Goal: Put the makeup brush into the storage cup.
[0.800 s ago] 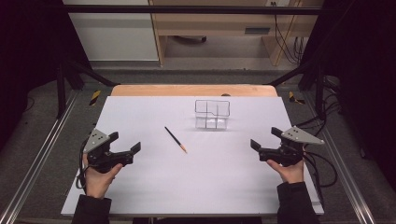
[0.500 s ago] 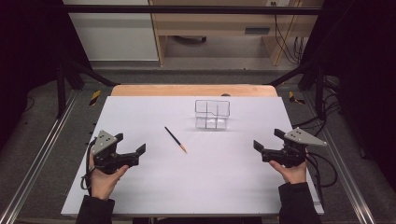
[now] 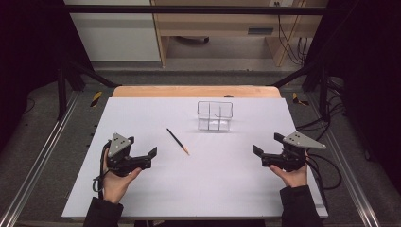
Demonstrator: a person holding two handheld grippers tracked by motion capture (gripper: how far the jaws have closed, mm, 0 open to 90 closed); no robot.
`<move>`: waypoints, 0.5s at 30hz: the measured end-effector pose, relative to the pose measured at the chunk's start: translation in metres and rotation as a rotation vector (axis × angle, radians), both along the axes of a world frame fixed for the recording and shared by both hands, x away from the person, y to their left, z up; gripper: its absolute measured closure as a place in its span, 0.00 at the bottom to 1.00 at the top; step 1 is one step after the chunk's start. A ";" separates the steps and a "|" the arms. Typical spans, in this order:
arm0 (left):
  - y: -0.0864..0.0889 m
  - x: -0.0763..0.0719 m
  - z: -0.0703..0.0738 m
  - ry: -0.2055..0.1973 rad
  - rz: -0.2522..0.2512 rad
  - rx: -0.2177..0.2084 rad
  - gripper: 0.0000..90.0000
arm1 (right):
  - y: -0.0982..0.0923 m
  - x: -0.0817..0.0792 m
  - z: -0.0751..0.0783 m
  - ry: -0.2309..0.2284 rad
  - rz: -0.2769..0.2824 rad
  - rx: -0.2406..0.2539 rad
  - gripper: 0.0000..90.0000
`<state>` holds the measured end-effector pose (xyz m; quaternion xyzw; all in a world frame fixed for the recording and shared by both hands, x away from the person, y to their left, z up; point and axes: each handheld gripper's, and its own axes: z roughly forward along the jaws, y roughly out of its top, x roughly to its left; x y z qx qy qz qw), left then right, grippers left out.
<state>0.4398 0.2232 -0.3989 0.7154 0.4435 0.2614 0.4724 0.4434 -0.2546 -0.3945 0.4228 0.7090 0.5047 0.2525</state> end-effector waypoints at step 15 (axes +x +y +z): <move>-0.024 0.018 0.007 0.012 -0.015 -0.023 0.09 | 0.004 0.001 -0.003 0.009 0.011 0.010 0.08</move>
